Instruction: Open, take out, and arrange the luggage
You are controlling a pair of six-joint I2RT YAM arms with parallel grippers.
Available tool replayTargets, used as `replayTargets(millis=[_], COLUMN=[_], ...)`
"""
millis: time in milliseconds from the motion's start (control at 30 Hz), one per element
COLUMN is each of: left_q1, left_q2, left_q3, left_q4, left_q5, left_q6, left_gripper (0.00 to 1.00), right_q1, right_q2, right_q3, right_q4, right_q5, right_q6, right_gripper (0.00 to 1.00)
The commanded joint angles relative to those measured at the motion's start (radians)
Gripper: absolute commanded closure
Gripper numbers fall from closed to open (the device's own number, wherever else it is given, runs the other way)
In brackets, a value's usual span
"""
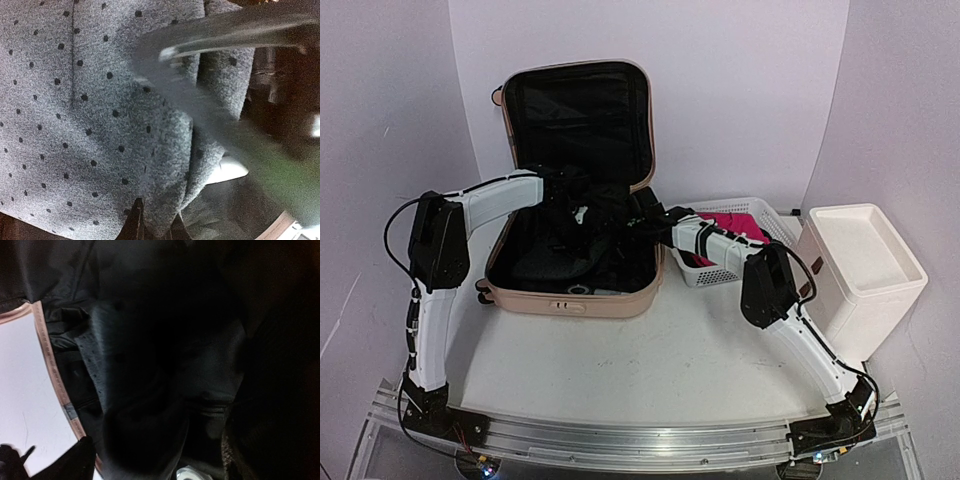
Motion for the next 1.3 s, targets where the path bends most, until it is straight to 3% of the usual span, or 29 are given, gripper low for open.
replayTargets(millis=[0, 167, 333, 467, 567, 667, 833, 1000, 1133, 1267], left_q1=[-0.009, -0.014, -0.020, -0.019, -0.019, -0.008, 0.026, 0.062, 0.077, 0.095], left_q2=[-0.078, -0.096, -0.116, -0.180, -0.273, -0.404, -0.542, -0.532, -0.493, -0.445], left_q3=[-0.003, -0.019, -0.036, -0.079, -0.120, -0.150, -0.182, -0.176, -0.154, -0.116], left_q4=[0.029, 0.031, 0.033, 0.033, 0.035, 0.034, 0.037, 0.052, 0.073, 0.089], left_q5=[0.045, 0.046, 0.072, 0.092, 0.074, 0.003, -0.122, -0.144, -0.139, -0.115], left_q6=[-0.001, 0.054, 0.091, 0.096, 0.109, 0.126, 0.136, 0.159, 0.177, 0.183], left_gripper=[1.00, 0.99, 0.92, 0.68, 0.46, 0.33, 0.28, 0.28, 0.29, 0.29], right_q1=[0.030, 0.036, 0.038, 0.037, 0.036, 0.031, 0.029, 0.027, 0.022, 0.006], right_q2=[0.081, 0.113, 0.114, 0.102, 0.079, 0.038, -0.089, -0.219, -0.292, -0.402], right_q3=[0.136, 0.137, 0.141, 0.138, 0.127, 0.097, 0.010, -0.060, -0.093, -0.175], right_q4=[0.052, 0.100, 0.141, 0.186, 0.190, 0.189, 0.169, 0.017, 0.011, -0.034], right_q5=[0.019, 0.006, 0.018, 0.042, 0.060, 0.039, -0.053, -0.105, -0.275, -0.301], right_q6=[0.054, 0.088, 0.075, 0.055, 0.032, -0.012, -0.206, -0.435, -0.591, -0.700], right_gripper=[0.21, 0.26, 0.52, 0.86, 1.00, 1.00, 1.00, 1.00, 1.00, 1.00])
